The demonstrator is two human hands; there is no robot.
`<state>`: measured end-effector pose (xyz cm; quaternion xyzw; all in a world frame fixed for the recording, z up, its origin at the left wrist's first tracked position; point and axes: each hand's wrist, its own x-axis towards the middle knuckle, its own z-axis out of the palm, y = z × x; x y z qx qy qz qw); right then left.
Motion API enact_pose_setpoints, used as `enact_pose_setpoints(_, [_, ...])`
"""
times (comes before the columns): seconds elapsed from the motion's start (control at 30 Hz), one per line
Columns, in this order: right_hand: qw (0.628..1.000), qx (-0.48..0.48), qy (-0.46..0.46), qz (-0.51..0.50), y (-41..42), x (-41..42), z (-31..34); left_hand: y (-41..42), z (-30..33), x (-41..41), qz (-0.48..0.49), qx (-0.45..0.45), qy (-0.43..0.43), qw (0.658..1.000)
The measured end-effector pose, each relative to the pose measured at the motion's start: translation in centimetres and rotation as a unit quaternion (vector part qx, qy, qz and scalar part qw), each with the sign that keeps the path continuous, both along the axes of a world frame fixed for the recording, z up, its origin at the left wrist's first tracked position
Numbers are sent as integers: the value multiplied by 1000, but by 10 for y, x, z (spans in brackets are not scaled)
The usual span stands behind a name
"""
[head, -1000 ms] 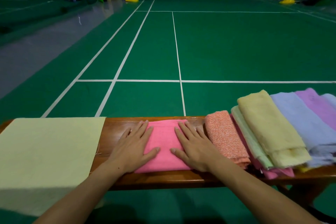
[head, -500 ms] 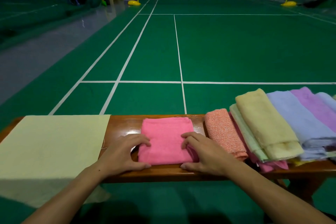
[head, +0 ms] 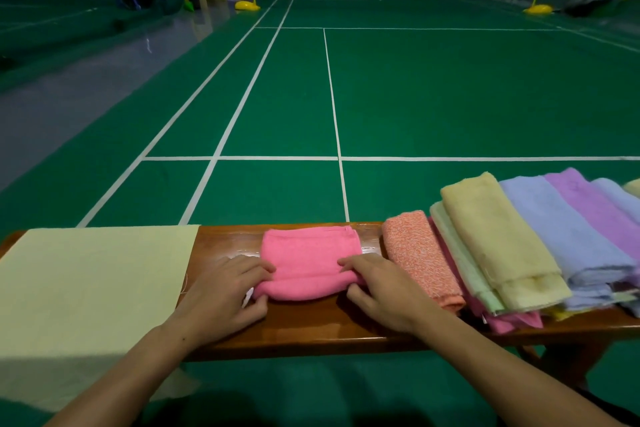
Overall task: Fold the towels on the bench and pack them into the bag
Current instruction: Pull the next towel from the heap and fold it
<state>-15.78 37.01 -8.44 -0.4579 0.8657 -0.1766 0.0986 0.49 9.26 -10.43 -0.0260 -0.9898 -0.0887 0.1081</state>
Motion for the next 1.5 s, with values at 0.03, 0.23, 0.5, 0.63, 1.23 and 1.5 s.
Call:
enact_pose_setpoints(0.03, [999, -20, -23, -16, 0, -1, 0, -1, 1, 0, 16, 35, 5, 999])
enact_pose_setpoints(0.23, [983, -112, -113, -86, -6, -5, 1, -6, -1, 0, 88, 222, -12, 971])
enact_pose_setpoints(0.5, [975, -94, -142, -144, -15, -5, -2, 1, -1, -8, 152, 296, -28, 942])
enact_pose_setpoints(0.63, [978, -72, -61, -188, -18, -4, -12, 4, -2, -10, 225, 152, -42, 961])
enact_pose_setpoints(1.23, [991, 73, 101, 58, -29, 15, -17, 30, -5, -10, 121, 15, -100, 987])
enact_pose_setpoints(1.5, [987, 84, 137, -15, -23, 14, 2, 12, 4, -12, 171, 138, -41, 975])
